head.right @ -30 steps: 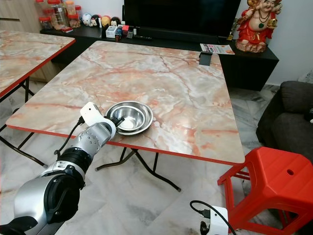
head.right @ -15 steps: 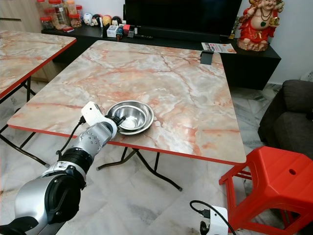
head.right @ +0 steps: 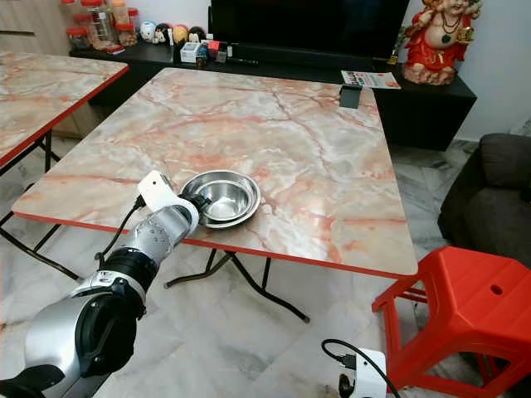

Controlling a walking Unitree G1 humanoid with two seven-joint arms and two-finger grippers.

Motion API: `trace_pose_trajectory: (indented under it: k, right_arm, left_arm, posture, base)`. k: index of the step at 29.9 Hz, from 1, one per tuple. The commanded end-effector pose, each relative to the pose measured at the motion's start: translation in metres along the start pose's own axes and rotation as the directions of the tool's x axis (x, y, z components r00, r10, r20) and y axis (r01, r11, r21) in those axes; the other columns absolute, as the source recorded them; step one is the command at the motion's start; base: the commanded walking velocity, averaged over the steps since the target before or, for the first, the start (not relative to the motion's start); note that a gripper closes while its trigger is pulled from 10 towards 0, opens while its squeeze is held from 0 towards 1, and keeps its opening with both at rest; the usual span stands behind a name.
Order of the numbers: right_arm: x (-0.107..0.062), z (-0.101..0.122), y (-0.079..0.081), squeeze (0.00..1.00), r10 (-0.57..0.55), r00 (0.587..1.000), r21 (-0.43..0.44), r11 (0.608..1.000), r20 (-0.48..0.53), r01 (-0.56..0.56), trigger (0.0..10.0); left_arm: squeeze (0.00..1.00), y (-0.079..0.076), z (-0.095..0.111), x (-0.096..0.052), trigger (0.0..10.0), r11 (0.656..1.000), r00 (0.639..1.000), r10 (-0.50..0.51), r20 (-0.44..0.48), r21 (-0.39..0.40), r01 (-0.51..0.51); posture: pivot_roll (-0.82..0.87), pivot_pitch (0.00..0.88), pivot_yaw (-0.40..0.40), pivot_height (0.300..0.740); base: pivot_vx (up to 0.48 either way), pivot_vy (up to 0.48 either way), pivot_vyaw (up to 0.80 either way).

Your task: Setting the table

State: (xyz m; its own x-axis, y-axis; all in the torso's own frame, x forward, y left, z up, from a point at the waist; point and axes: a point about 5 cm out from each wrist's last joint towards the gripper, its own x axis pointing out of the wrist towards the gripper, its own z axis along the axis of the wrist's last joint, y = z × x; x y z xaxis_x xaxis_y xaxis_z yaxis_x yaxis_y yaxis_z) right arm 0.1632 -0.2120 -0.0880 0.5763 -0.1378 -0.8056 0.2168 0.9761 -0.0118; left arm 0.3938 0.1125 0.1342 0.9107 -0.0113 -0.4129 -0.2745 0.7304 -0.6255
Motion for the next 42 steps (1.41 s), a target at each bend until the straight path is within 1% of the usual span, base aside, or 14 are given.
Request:
trace_pose_trajectory:
  k: [1,11,18,20,24,26,27,29,31,32,33,37,39,42]
  right_arm:
    - [0.001,0.004,0.000,0.00,-0.008,1.000,0.018,1.000,0.018,0.008,10.0]
    - [0.001,0.006,0.000,0.00,-0.008,1.000,0.018,1.000,0.021,0.008,10.0]
    - [0.001,0.007,0.001,0.00,-0.008,1.000,0.020,1.000,0.023,0.007,10.0]
    - [0.001,0.007,0.002,0.00,-0.006,1.000,0.021,1.000,0.025,0.005,10.0]
    - [0.002,0.008,0.004,0.00,-0.002,1.000,0.022,1.000,0.027,0.001,10.0]
    - [0.002,0.008,0.006,0.00,0.004,1.000,0.022,1.000,0.027,-0.005,10.0]
    - [0.002,0.008,0.006,0.00,0.004,1.000,0.022,1.000,0.027,-0.005,10.0]
    - [0.002,0.009,0.009,0.00,0.010,1.000,0.022,1.000,0.028,-0.011,10.0]
    - [0.002,0.009,0.010,0.00,0.012,1.000,0.022,1.000,0.028,-0.013,10.0]
    - [0.002,0.009,0.010,0.00,0.013,1.000,0.022,1.000,0.028,-0.014,10.0]
    - [0.002,0.009,0.010,0.00,0.013,1.000,0.022,1.000,0.028,-0.014,10.0]
    - [0.002,0.006,0.012,0.00,0.019,1.000,0.019,1.000,0.019,-0.019,10.0]
    - [0.002,0.006,0.012,0.00,0.020,1.000,0.017,1.000,0.017,-0.021,10.0]
    - [0.002,0.005,0.012,0.00,0.021,1.000,0.016,1.000,0.016,-0.021,10.0]
  left_arm:
    - [0.00,-0.007,0.005,0.000,10.0,1.000,1.000,-0.005,0.019,0.008,0.005]
    - [0.00,-0.010,0.016,-0.001,10.0,0.999,0.995,-0.026,0.096,0.032,0.023]
    - [0.00,-0.002,0.045,-0.007,10.0,0.974,0.959,-0.036,0.281,0.224,-0.029]
    - [0.00,0.003,0.062,-0.014,10.0,0.939,0.913,-0.076,0.402,0.337,-0.070]
    - [0.00,0.016,0.078,-0.023,10.0,0.894,0.860,-0.095,0.501,0.423,-0.148]
    - [0.00,0.041,0.087,-0.028,10.0,0.821,0.831,-0.071,0.552,0.505,-0.266]
    - [0.00,0.041,0.087,-0.028,10.0,0.821,0.831,-0.071,0.552,0.505,-0.266]
    - [0.00,0.075,0.096,-0.035,10.0,0.686,0.805,-0.025,0.592,0.596,-0.417]
    - [0.00,0.090,0.099,-0.040,10.0,0.629,0.791,-0.015,0.612,0.621,-0.468]
    - [0.00,0.105,0.102,-0.044,10.0,0.561,0.780,0.004,0.625,0.645,-0.520]
    - [0.00,0.105,0.102,-0.044,10.0,0.561,0.780,0.004,0.625,0.645,-0.520]
    - [0.00,0.164,0.099,-0.057,10.0,0.396,0.775,0.128,0.619,0.685,-0.612]
    - [0.00,0.184,0.091,-0.059,10.0,0.371,0.786,0.186,0.589,0.699,-0.612]
    - [0.00,0.191,0.088,-0.061,10.0,0.357,0.787,0.203,0.582,0.705,-0.613]
  posture:
    - [-0.07,0.000,-0.049,0.725]
    - [-0.07,0.000,-0.051,0.725]
    - [-0.06,0.000,-0.050,0.725]
    - [-0.05,0.000,-0.051,0.725]
    - [-0.04,0.000,-0.050,0.725]
    - [-0.03,0.000,-0.047,0.725]
    - [-0.03,0.000,-0.047,0.725]
    - [-0.01,0.000,-0.045,0.725]
    - [-0.01,0.000,-0.045,0.725]
    - [0.00,0.000,-0.045,0.725]
    - [0.00,0.000,-0.045,0.725]
    - [0.01,0.000,-0.040,0.725]
    - [0.01,0.000,-0.037,0.725]
    - [0.01,0.000,-0.037,0.725]
  base:
    - [0.000,0.000,0.00]
    - [0.000,0.000,0.00]
    - [0.000,0.000,0.00]
    - [0.000,0.000,0.00]
    - [0.000,0.000,0.00]
    - [0.000,0.000,0.00]
    - [0.000,0.000,0.00]
    - [0.000,0.000,0.00]
    - [0.000,0.000,0.00]
    - [0.000,0.000,0.00]
    - [0.000,0.000,0.00]
    - [0.000,0.000,0.00]
    - [0.000,0.000,0.00]
    - [0.000,0.000,0.00]
